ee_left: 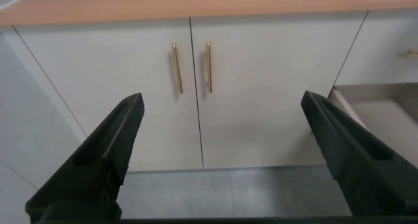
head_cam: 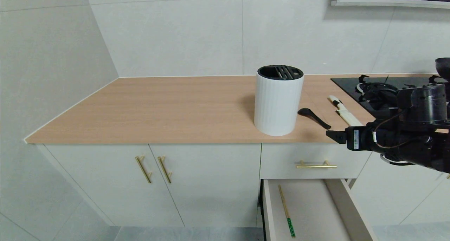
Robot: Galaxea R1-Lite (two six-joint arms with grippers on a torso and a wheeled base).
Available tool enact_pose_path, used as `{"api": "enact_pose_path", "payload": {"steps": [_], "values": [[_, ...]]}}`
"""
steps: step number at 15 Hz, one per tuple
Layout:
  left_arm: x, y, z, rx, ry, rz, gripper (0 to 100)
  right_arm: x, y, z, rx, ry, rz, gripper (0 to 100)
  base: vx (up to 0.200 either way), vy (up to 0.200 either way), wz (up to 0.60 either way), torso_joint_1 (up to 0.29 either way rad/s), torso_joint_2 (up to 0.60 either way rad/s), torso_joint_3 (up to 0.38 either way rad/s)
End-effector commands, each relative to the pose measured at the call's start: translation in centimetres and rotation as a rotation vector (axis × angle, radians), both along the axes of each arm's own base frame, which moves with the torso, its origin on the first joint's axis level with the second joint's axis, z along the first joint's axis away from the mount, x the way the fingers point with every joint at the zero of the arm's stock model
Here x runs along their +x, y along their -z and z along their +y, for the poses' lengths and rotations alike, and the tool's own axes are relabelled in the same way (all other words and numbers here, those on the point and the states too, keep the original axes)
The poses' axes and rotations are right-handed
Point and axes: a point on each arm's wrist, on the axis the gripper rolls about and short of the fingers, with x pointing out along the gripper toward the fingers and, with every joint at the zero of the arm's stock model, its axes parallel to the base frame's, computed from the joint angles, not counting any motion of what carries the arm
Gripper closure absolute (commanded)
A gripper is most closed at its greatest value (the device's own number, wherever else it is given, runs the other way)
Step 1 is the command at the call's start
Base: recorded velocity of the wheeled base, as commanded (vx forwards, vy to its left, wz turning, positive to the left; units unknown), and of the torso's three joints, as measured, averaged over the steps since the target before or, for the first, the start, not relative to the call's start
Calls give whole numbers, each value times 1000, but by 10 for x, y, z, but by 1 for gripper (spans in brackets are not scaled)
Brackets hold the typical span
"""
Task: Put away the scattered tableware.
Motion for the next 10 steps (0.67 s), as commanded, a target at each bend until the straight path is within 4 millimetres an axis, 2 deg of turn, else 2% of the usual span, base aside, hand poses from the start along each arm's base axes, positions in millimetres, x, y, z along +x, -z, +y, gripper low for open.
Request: {"api": "enact_pose_path", "payload": {"steps": [1,4,8,10], "values": [[0,0,0,0,0,1,0,2,0,0,1,2,-2,0,0,0,0,110,-232,-129],[0,0,0,0,0,1,0,14,1,-8,-51,7,-42,0,0,0,0,29,-75,-36],[0,0,0,0,0,1,0,49,1,-12,-93,21,-85,0,0,0,0,0,0,0],[0,0,0,0,0,1,0,72,-1,-12,-91,-21,-108,0,0,0,0,0,0,0]]}}
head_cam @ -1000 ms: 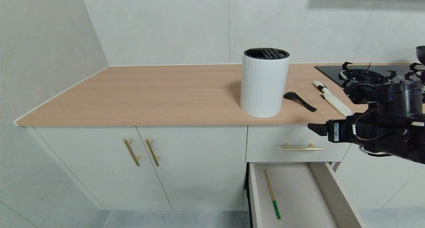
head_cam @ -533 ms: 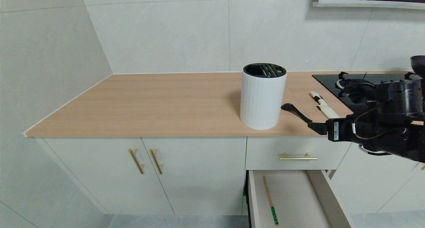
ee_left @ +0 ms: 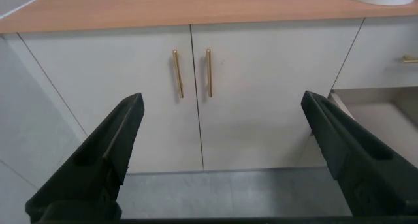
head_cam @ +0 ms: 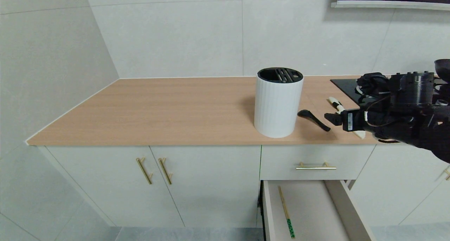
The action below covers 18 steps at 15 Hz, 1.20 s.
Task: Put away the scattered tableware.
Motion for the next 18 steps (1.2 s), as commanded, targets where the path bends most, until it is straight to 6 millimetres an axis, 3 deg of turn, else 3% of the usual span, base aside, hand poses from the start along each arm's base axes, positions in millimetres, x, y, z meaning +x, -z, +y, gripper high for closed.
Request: {"api": "enact_pose_path", "payload": {"steps": [1,4,7,8,9,11,18], "values": [[0,0,0,0,0,0,0,26,10,-2,-8,-19,14,0,0,0,0,0,0,0],[0,0,0,0,0,0,0,54,15,-2,-14,-115,1,0,0,0,0,0,0,0],[0,0,0,0,0,-1,0,68,39,-11,-35,-103,54,0,0,0,0,0,0,0],[0,0,0,0,0,-1,0,68,39,-11,-35,-103,54,0,0,0,0,0,0,0],[0,0,0,0,0,0,0,84,52,-20,-40,-94,30,0,0,0,0,0,0,0],[0,0,0,0,0,0,0,97,66,-28,-44,-90,9,0,0,0,0,0,0,0],[0,0,0,0,0,0,0,115,87,-28,-43,-127,35,0,0,0,0,0,0,0]]}}
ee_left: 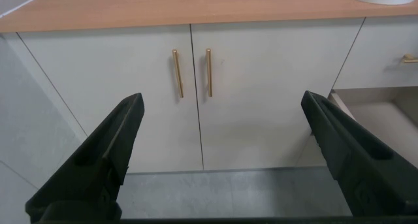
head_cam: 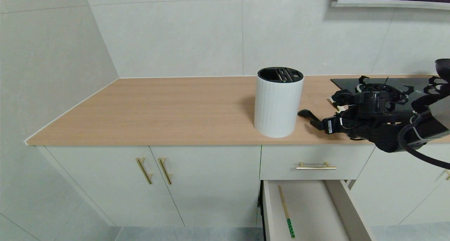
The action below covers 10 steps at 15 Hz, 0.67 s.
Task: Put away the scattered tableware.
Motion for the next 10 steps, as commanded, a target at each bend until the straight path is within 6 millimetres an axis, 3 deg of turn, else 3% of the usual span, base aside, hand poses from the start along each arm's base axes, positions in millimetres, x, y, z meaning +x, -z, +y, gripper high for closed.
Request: {"api": "enact_pose_path", "payload": {"steps": [1,10], "values": [[0,0,0,0,0,-1,0,9,14,0,-2,2,20,0,0,0,0,0,0,0],[0,0,0,0,0,1,0,14,20,0,-2,2,23,0,0,0,0,0,0,0]]}}
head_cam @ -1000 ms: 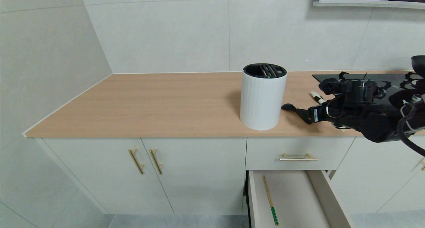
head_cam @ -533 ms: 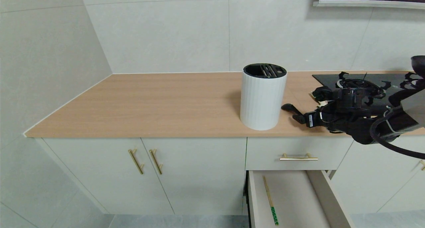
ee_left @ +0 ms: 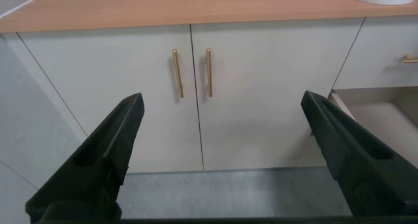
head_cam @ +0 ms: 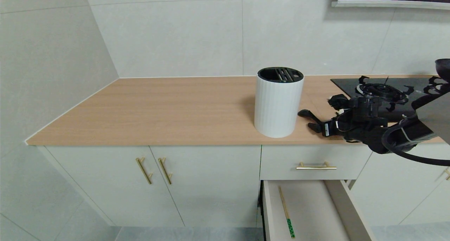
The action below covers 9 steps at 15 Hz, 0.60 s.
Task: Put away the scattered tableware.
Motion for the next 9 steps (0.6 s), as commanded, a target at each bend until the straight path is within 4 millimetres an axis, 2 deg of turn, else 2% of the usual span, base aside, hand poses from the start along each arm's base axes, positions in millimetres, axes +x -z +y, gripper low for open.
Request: {"api": "enact_pose_path", "payload": {"steps": [1,2,3,9], "values": [[0,0,0,0,0,1,0,0,1,0,0,-1,3,0,0,0,0,0,0,0],[0,0,0,0,0,1,0,1,2,0,-2,-1,4,0,0,0,0,0,0,0],[0,0,0,0,0,1,0,1,2,0,-1,1,5,100,0,0,0,0,0,0],[0,0,0,0,0,1,0,2,1,0,0,-1,0,100,0,0,0,0,0,0]]}}
